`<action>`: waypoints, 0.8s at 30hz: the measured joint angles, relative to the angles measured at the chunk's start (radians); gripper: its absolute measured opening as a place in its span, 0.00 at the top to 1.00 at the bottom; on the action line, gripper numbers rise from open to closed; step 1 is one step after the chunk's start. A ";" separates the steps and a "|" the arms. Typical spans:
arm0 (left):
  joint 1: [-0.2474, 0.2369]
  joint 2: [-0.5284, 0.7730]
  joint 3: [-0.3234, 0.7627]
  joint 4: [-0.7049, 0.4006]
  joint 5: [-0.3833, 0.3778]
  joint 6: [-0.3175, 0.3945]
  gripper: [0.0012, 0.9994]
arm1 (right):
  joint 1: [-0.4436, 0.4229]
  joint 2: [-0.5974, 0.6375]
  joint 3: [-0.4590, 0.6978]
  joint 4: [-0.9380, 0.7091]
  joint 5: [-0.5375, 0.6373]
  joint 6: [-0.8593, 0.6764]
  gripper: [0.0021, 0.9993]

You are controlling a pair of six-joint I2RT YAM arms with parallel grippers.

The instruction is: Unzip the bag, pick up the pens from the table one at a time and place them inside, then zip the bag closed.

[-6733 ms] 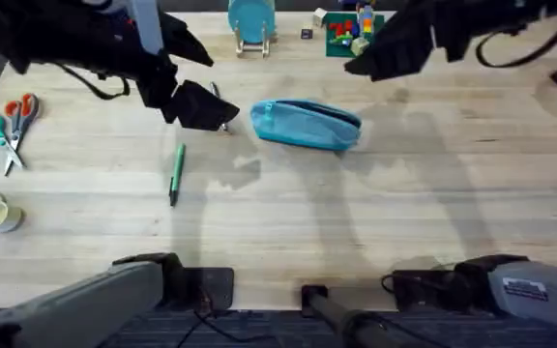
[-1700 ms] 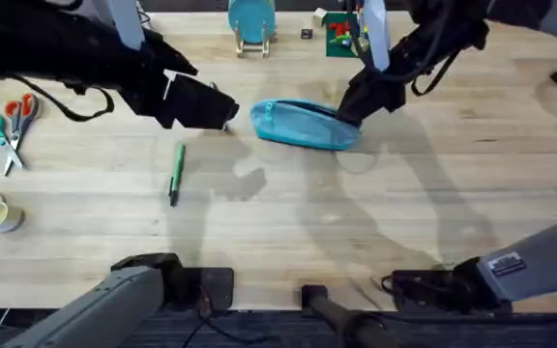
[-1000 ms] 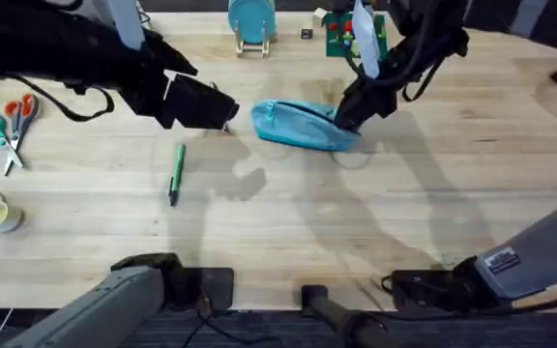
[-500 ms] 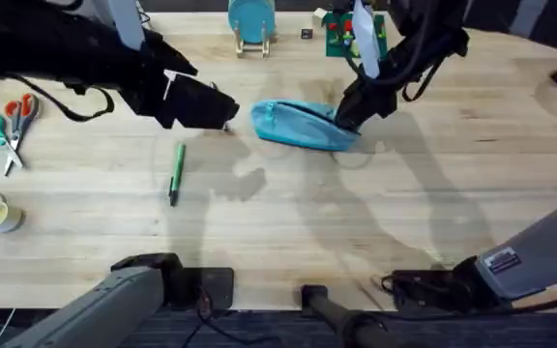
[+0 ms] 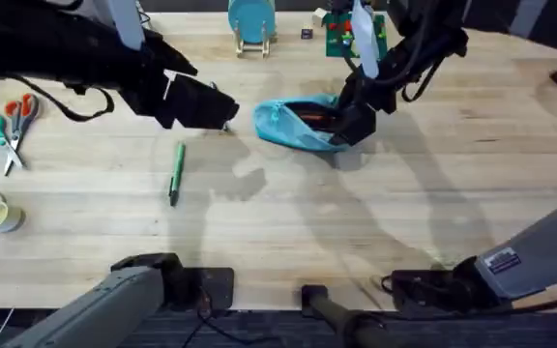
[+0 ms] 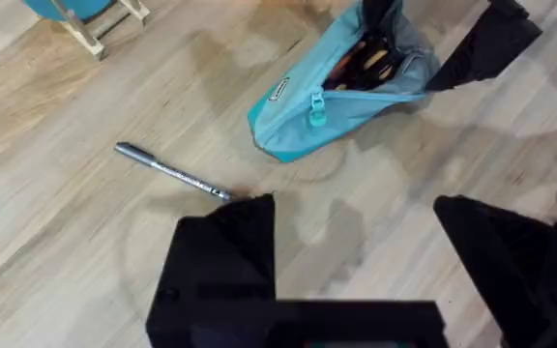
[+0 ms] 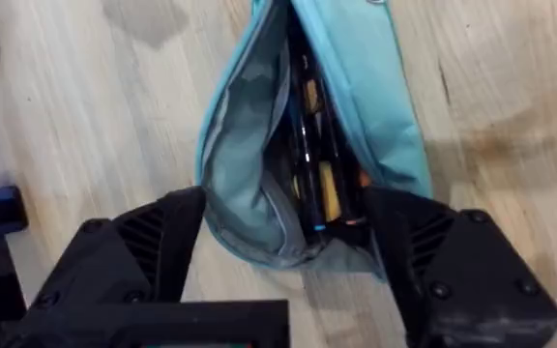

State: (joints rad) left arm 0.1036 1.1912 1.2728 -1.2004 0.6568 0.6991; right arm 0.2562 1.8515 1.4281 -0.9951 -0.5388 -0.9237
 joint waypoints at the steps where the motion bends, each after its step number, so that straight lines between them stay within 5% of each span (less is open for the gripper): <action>1: 0.000 0.000 0.000 0.000 0.000 0.000 0.01 | 0.000 0.000 0.000 0.000 0.000 0.000 0.00; 17: 0.000 0.000 0.000 0.000 0.000 0.000 0.01 | 0.000 0.000 0.002 -0.001 0.000 0.004 0.00; 24: 0.000 0.000 0.000 0.000 0.000 0.000 0.01 | 0.000 -0.003 0.095 -0.004 0.003 0.047 0.00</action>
State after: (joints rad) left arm 0.1036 1.1912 1.2728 -1.2007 0.6571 0.6991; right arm 0.2562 1.8489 1.5226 -0.9989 -0.5354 -0.8771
